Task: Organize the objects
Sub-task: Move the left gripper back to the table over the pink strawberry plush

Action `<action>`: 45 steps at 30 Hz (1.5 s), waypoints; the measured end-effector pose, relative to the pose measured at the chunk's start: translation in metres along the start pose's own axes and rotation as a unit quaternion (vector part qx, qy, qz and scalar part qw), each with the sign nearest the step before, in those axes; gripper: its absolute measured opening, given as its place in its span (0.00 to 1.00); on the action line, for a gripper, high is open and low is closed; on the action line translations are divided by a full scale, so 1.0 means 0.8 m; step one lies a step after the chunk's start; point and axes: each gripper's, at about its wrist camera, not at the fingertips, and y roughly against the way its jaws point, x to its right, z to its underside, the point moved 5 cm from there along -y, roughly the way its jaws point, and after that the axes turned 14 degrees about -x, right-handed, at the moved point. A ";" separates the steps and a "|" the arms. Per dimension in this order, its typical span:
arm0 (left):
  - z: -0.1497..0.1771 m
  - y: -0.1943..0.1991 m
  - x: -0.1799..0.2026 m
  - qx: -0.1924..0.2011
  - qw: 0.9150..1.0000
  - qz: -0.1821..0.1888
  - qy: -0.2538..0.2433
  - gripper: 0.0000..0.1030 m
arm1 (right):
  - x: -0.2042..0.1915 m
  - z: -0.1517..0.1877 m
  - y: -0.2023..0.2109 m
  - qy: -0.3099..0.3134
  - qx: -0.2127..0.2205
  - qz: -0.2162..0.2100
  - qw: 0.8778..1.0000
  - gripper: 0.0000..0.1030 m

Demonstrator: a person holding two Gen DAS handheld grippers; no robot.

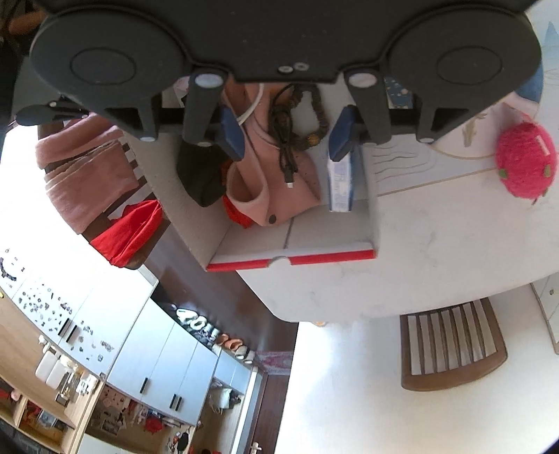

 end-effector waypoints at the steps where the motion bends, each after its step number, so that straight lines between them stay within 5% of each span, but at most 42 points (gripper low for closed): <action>1: 0.003 0.005 -0.005 0.003 1.000 -0.002 0.002 0.56 | -0.001 -0.001 -0.001 0.001 0.000 0.000 1.000 0.07; 17: 0.037 0.041 -0.103 0.055 0.995 -0.043 0.067 0.97 | -0.005 -0.004 -0.003 0.008 -0.007 0.010 1.000 0.07; 32: 0.029 -0.012 -0.247 0.051 0.982 -0.126 0.133 0.99 | -0.008 -0.009 -0.006 0.010 -0.016 0.021 1.000 0.07; 45: 0.005 -0.083 -0.308 0.022 0.974 -0.161 0.160 0.99 | -0.011 -0.009 -0.012 0.006 -0.031 0.028 0.999 0.07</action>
